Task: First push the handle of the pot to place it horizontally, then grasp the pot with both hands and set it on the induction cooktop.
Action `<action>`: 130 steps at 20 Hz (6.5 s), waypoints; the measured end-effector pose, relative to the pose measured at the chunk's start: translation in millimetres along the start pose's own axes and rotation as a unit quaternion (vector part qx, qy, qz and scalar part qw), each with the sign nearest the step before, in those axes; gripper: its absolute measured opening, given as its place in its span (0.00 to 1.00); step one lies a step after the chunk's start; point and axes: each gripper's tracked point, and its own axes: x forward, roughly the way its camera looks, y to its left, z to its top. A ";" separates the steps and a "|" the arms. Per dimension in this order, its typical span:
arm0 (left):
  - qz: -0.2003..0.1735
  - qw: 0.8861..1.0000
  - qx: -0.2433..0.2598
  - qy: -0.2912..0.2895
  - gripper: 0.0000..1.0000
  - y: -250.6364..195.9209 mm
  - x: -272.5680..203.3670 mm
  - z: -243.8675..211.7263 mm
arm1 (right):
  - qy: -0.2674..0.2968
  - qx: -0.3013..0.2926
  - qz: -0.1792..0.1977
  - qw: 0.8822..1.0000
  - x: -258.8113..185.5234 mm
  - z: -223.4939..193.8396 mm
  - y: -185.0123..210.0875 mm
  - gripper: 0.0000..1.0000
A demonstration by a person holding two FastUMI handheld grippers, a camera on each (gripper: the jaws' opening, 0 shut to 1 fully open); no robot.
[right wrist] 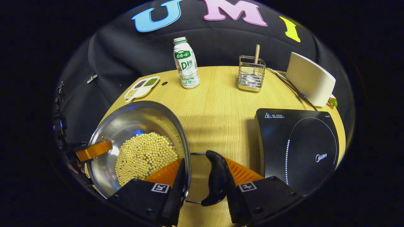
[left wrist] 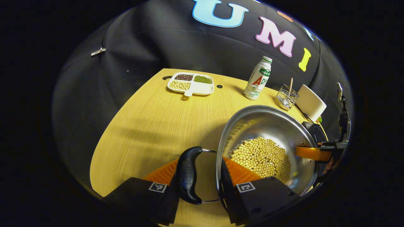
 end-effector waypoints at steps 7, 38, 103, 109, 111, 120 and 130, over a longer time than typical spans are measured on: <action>0.012 1.000 -0.002 0.001 0.61 -4.4 -15.3 -6.9 | 0.002 -0.016 0.006 1.000 -13.1 -5.7 1.3 0.64; -0.027 0.999 0.029 -0.032 0.61 -240.2 -72.7 59.9 | -0.080 0.013 -0.018 0.997 -158.8 85.2 -192.5 0.63; 0.008 0.998 0.027 -0.064 0.96 -384.7 -82.0 37.5 | -0.164 0.004 -0.086 0.983 -224.8 86.6 -348.4 1.00; 0.009 0.980 0.068 -0.187 0.96 -378.7 -176.3 76.0 | -0.296 -0.013 -0.106 0.949 -316.0 123.4 -319.1 0.99; 0.008 0.972 0.070 -0.225 0.95 -376.2 -207.5 85.1 | -0.332 -0.004 -0.113 0.936 -344.3 132.2 -313.8 1.00; 0.020 0.940 0.086 -0.329 0.95 -356.5 -301.5 70.6 | -0.390 -0.008 -0.103 0.915 -417.9 105.6 -290.8 0.99; 0.012 0.945 0.091 -0.313 0.95 -377.0 -321.4 -14.1 | -0.402 0.010 -0.117 0.908 -445.1 46.1 -296.5 0.99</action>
